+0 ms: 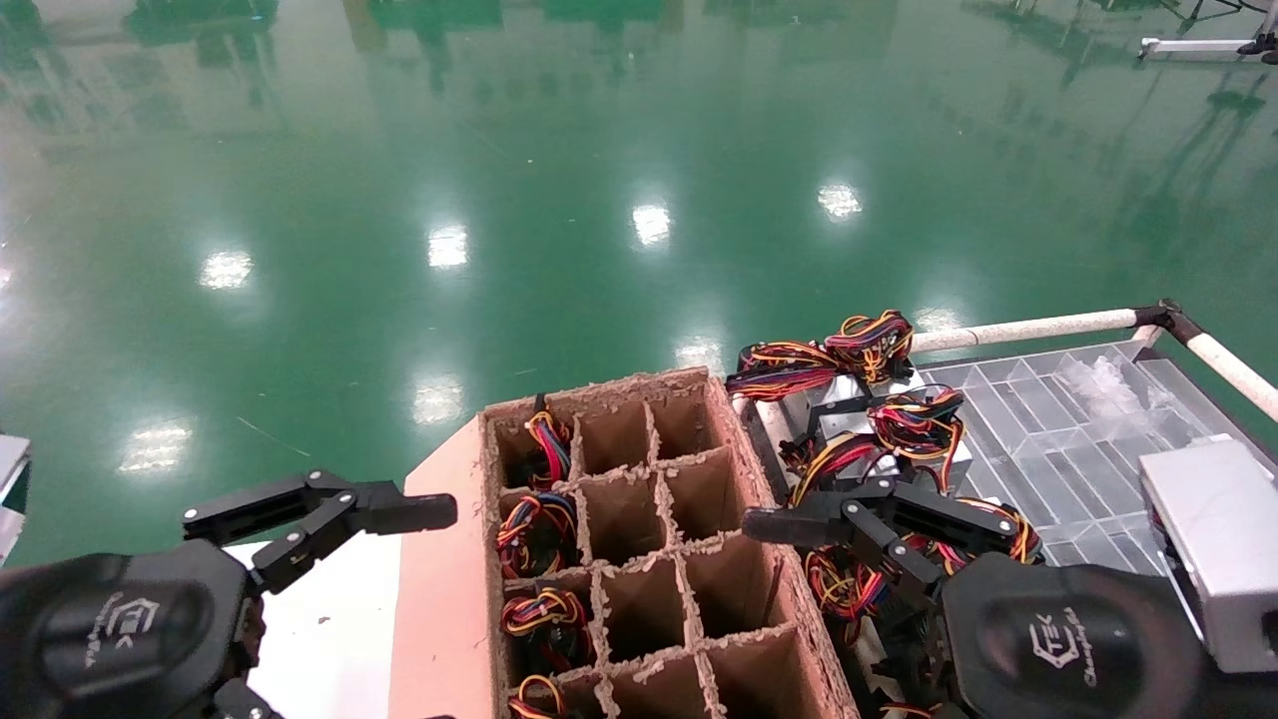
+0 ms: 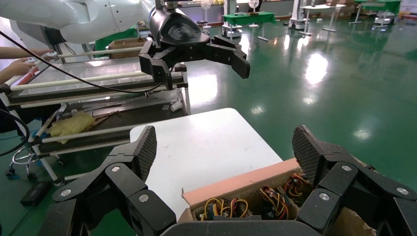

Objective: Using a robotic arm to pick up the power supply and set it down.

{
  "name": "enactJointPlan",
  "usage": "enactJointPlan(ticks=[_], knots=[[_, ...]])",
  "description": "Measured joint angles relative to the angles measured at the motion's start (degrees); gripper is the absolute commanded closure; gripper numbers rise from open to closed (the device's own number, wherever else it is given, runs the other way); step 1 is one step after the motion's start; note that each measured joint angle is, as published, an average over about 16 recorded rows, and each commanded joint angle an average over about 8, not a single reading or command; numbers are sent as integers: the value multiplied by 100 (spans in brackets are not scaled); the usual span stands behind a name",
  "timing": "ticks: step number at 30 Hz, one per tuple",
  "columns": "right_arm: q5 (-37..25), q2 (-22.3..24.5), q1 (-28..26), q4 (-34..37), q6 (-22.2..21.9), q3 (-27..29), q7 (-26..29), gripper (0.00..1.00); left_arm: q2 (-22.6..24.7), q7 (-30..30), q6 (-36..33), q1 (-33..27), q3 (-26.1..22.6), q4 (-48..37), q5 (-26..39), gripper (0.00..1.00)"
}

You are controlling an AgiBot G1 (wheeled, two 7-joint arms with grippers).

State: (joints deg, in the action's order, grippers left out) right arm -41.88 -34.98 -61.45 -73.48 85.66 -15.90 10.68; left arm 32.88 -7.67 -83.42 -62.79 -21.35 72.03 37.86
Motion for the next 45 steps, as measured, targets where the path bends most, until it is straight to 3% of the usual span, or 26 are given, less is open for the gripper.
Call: enactJointPlan(ticks=[42,45], knots=[[-189,-32,-76,11,-114,-60,24,0,0,0,0,0,0,0,0,100],[-405,-108,-190,36,-237,-148,87,0,0,0,0,0,0,0,0,89]])
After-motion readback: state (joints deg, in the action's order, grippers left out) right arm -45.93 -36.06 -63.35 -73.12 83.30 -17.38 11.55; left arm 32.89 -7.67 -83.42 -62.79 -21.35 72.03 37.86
